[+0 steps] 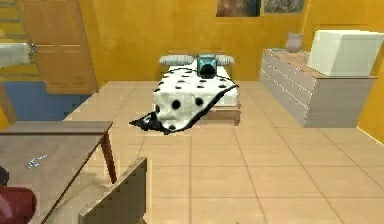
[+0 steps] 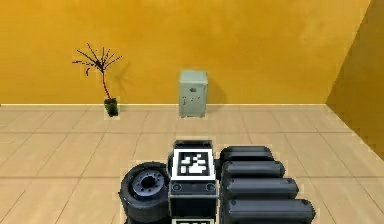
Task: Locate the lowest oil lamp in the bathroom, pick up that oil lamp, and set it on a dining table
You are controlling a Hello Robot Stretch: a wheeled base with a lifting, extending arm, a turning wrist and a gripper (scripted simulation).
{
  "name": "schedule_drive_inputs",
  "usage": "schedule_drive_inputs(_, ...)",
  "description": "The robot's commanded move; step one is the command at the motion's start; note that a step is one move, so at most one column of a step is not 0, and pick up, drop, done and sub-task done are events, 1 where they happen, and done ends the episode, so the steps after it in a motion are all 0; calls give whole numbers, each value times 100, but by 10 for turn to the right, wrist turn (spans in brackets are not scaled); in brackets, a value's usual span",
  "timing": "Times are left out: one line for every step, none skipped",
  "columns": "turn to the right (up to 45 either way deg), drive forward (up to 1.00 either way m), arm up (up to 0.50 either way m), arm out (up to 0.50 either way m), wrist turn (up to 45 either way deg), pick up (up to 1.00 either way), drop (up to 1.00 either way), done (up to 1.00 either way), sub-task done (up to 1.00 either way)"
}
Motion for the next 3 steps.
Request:
schedule_drive_inputs(450,0,0,0,0,0,0,0,0)
schedule_drive_inputs(450,0,0,0,0,0,0,0,0)
schedule_drive_inputs(360,0,0,0,0,0,0,0,0)
